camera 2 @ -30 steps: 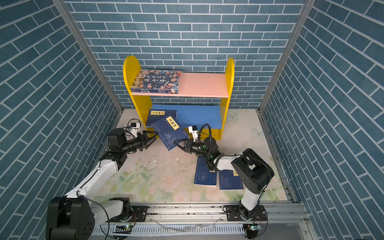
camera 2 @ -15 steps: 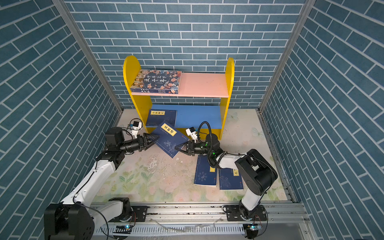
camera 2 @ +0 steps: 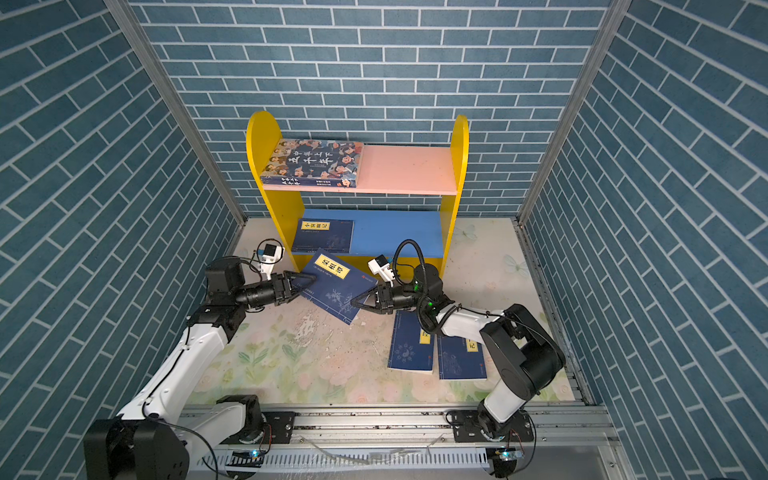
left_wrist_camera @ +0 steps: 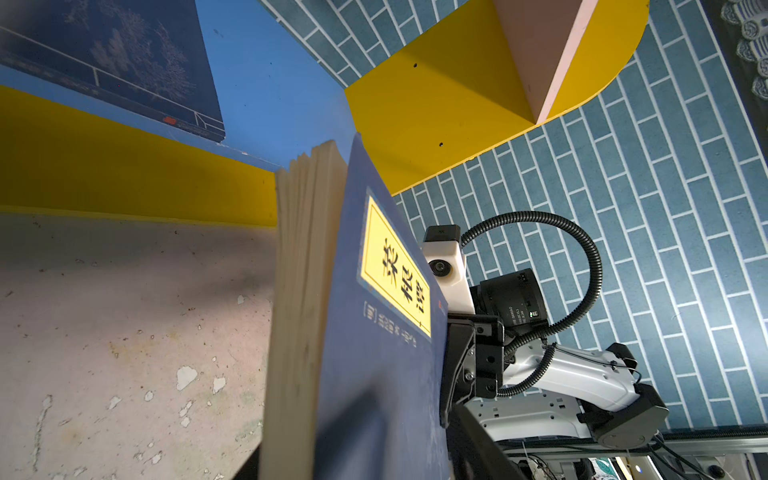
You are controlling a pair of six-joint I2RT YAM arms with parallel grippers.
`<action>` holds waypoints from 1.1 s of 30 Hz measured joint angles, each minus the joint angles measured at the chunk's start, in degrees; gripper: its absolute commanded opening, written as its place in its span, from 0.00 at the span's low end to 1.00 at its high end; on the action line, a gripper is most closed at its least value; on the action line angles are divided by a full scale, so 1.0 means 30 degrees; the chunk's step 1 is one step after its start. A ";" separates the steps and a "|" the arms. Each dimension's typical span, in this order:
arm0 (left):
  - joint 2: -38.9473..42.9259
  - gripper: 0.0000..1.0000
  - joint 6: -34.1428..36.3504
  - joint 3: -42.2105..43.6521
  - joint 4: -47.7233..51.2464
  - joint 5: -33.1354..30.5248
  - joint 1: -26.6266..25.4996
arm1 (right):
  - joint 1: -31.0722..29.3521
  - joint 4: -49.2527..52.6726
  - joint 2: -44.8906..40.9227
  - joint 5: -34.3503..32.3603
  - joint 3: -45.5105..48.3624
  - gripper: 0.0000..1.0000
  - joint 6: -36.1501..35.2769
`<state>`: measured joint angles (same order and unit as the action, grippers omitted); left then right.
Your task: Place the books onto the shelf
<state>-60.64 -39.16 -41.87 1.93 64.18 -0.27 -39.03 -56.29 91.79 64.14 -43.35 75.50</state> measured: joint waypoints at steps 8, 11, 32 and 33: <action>0.0000 0.37 -0.1129 0.0357 -0.0933 0.0801 0.0015 | 0.0240 0.3898 -0.0634 0.1166 -0.0780 0.00 -0.2769; -0.0036 0.25 -0.1639 0.0408 -0.1348 0.1180 0.0044 | 0.0284 0.5093 -0.0634 0.1355 -0.1260 0.00 -0.3767; -0.0619 0.00 -0.3264 0.0138 -0.2849 -0.0182 0.0029 | 0.0495 -0.1617 0.1319 -0.1647 0.0044 0.39 -0.0219; -0.0714 0.00 -0.3570 0.0138 -0.3140 -0.0335 0.0029 | 0.0495 -0.1960 0.1333 -0.1821 0.0146 0.39 -0.0058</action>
<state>-62.78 -49.87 -41.45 -7.49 63.18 -0.19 -37.54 -62.17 95.79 58.67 -42.92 75.33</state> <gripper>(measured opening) 0.118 0.398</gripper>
